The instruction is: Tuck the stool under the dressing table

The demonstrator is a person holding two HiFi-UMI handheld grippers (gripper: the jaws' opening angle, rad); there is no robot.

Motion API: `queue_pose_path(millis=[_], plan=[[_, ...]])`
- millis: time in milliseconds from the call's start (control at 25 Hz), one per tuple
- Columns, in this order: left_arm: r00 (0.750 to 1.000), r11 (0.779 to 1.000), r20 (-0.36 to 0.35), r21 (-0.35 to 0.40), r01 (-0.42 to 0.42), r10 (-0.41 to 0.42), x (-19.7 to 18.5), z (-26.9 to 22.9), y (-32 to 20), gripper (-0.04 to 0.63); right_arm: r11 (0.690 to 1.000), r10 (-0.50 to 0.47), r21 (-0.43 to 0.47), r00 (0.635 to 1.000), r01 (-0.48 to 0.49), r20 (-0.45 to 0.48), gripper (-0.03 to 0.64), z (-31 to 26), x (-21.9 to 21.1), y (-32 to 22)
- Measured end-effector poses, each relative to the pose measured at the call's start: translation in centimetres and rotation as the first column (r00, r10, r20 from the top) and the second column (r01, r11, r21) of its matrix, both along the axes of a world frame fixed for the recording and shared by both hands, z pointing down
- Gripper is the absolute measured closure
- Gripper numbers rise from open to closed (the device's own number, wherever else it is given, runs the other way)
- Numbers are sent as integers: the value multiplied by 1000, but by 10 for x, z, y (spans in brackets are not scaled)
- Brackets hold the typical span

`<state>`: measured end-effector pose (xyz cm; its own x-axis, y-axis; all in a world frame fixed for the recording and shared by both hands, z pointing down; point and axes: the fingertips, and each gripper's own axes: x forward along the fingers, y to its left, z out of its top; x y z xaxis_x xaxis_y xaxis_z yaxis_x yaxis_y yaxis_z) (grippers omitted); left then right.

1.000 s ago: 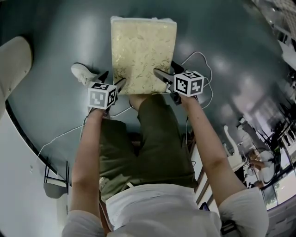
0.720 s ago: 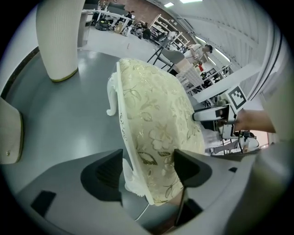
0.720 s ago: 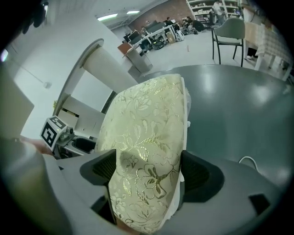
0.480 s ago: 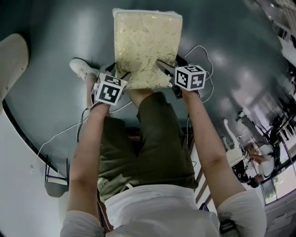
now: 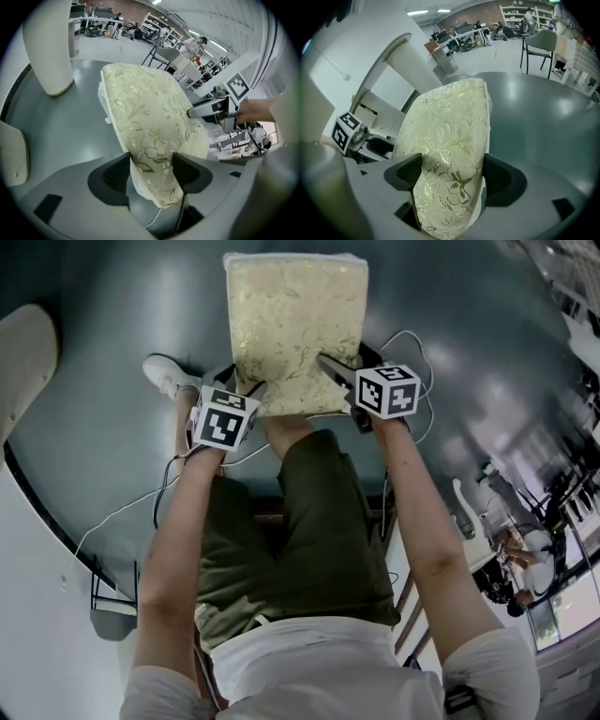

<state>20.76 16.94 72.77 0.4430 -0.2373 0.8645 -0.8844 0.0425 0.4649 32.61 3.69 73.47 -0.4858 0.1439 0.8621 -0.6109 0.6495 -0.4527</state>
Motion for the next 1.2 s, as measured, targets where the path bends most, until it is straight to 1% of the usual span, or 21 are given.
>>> queue_pose_path(millis=[200, 280, 320, 440, 520, 760, 960, 1040, 1120, 1200], plan=[[998, 999, 23, -18, 52, -51, -1, -17, -1, 318, 999, -49, -1, 999, 49, 22, 210, -16, -9, -7], [997, 997, 38, -24, 71, -70, -11, -19, 2, 318, 998, -66, -6, 997, 66, 29, 212, -17, -21, -6], [996, 996, 43, -28, 80, -79, -23, -17, 6, 318, 997, -74, -6, 997, 74, 33, 210, -15, -34, -2], [993, 993, 47, -39, 112, -110, -79, -4, 29, 318, 995, -96, 6, 994, 96, 48, 212, -4, -96, 15], [990, 990, 51, -45, 133, -131, -108, 1, 41, 318, 994, -110, 13, 993, 110, 51, 212, 2, -128, 25], [978, 977, 30, -48, 207, -205, -154, 4, 67, 318, 985, -168, 54, 985, 165, 42, 210, 3, -190, 43], [965, 964, 31, -46, 260, -259, -192, 1, 85, 318, 977, -200, 82, 978, 195, 52, 207, -2, -238, 56], [959, 958, 21, -39, 284, -283, -210, 2, 92, 318, 972, -223, 88, 973, 217, 56, 206, -1, -261, 61], [952, 951, 20, -49, 307, -306, -230, 1, 96, 318, 968, -240, 91, 969, 234, 64, 204, 0, -287, 64], [943, 942, 23, -57, 332, -331, -250, 0, 105, 318, 969, -237, 96, 968, 229, 80, 198, 0, -314, 70]])
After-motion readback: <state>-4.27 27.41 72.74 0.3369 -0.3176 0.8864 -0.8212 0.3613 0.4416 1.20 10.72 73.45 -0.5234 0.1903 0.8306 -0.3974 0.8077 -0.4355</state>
